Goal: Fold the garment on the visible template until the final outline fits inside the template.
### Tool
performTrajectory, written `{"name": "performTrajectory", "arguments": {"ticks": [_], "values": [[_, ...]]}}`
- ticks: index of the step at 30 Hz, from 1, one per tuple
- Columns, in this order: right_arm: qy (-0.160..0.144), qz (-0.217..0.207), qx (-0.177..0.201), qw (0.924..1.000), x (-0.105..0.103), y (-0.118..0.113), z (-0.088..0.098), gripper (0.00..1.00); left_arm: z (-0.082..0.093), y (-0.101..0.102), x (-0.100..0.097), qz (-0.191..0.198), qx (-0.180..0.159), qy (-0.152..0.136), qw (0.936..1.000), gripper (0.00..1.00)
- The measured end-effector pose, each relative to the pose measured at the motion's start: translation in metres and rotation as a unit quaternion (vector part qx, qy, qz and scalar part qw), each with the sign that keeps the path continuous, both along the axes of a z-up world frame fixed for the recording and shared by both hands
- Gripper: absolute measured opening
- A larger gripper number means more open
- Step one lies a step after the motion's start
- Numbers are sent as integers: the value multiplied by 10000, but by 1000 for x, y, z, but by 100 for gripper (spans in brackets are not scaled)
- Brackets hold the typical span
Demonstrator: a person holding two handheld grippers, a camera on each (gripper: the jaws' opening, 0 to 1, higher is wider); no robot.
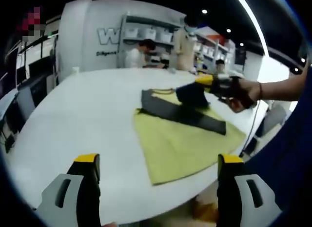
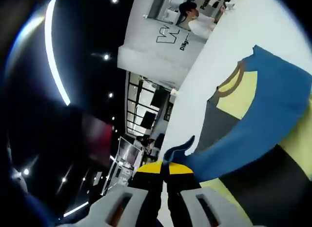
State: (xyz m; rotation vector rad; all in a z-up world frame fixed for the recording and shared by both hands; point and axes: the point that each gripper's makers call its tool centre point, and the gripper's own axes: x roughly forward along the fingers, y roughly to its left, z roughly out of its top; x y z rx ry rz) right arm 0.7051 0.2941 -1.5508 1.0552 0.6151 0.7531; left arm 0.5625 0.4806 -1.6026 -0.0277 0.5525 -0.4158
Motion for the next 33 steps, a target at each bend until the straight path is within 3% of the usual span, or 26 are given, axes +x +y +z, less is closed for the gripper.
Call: {"name": "performTrajectory", "arguments": {"ticks": [5, 7, 11, 12, 24, 30, 33], "values": [[-115, 545, -168, 9983, -35, 22, -1, 0, -3, -2, -5, -19, -10, 37, 10000, 95], [-131, 640, -190, 9977, -39, 25, -2, 0, -4, -2, -5, -17, -14, 43, 10000, 95], [-112, 1015, -235, 9945, -50, 26, -11, 0, -6, 0, -6, 1, -34, 50, 10000, 95], [-8, 1133, -259, 9932, -56, 26, -23, 0, -8, 1, -7, 0, -16, 64, 10000, 95], [130, 1050, -550, 9929, -73, 37, -44, 0, -9, 3, -11, 37, -1, 89, 10000, 95], [-70, 1216, -922, 9883, -72, 40, -59, 0, -10, 1, -14, 26, -11, 103, 9999, 95], [-152, 1282, -1057, 9860, -74, 44, -61, 10, -11, 0, -14, 21, -25, 112, 9999, 95]]}}
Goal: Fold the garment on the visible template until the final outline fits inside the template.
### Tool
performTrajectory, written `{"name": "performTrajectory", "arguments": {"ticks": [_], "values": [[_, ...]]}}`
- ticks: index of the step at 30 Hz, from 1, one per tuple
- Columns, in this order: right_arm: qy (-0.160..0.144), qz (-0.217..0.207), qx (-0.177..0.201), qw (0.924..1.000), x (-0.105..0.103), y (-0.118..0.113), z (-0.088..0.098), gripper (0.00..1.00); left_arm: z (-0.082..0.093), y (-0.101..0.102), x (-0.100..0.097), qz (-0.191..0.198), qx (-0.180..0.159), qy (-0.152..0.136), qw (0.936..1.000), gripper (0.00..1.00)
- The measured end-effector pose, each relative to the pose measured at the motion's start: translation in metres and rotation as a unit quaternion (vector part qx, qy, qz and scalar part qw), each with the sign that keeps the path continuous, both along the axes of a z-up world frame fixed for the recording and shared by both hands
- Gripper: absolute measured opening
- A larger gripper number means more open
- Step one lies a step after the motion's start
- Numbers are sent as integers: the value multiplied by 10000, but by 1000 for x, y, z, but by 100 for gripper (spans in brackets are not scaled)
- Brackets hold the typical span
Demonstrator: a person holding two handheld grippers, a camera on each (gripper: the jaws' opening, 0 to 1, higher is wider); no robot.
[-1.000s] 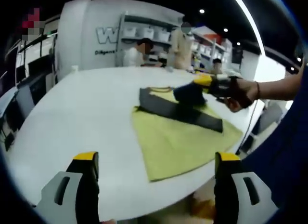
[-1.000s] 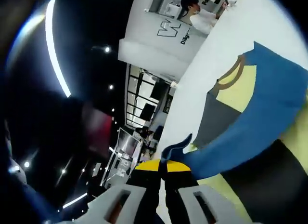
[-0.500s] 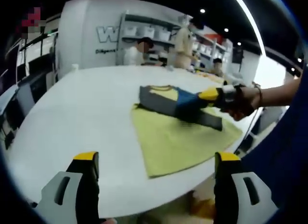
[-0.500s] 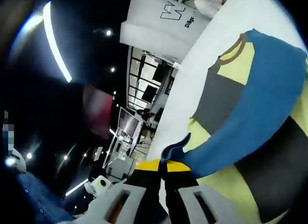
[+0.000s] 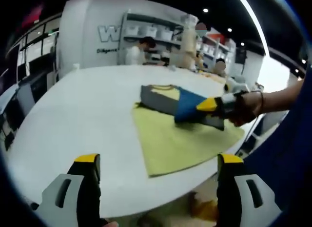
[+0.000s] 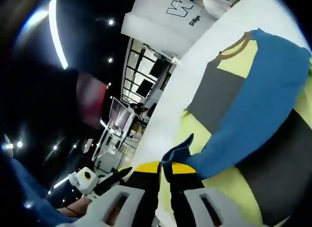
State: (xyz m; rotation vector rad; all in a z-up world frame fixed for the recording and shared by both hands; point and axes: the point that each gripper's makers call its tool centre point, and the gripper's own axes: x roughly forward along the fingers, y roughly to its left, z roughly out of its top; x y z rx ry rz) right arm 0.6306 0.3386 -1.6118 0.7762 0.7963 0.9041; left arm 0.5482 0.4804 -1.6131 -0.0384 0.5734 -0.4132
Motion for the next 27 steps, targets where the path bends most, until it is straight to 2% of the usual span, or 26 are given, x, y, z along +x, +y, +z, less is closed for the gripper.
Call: {"name": "performTrajectory", "arguments": {"ticks": [2, 4, 8, 13, 16, 17, 19, 27], "values": [[-178, 317, -247, 9990, -10, 5, -3, 14, -1, -1, 0, -11, -2, -1, 10000, 95], [-295, 590, -302, 9974, -19, 11, -2, 13, 0, -1, 1, -12, -9, -17, 10000, 95], [-392, 734, -315, 9960, -27, 16, 1, 16, -1, -2, 1, -20, -13, -16, 10000, 95], [-907, 836, -563, 9908, -30, 6, 7, 18, -1, -2, 3, -40, -6, -4, 10000, 95], [-1136, 766, -755, 9877, -24, -7, 6, 18, -2, -3, 4, -52, 0, -6, 10000, 95], [-1227, 637, -906, 9862, -17, -21, 5, 18, -1, -3, 5, -60, 2, -6, 10000, 95], [-1313, 393, -1006, 9854, -7, -36, 5, 20, -1, -6, 8, -82, 12, -3, 10000, 95], [-1411, -44, -1123, 9836, 10, -63, 8, 27, 0, -9, 11, -120, 21, -4, 9999, 95]]}}
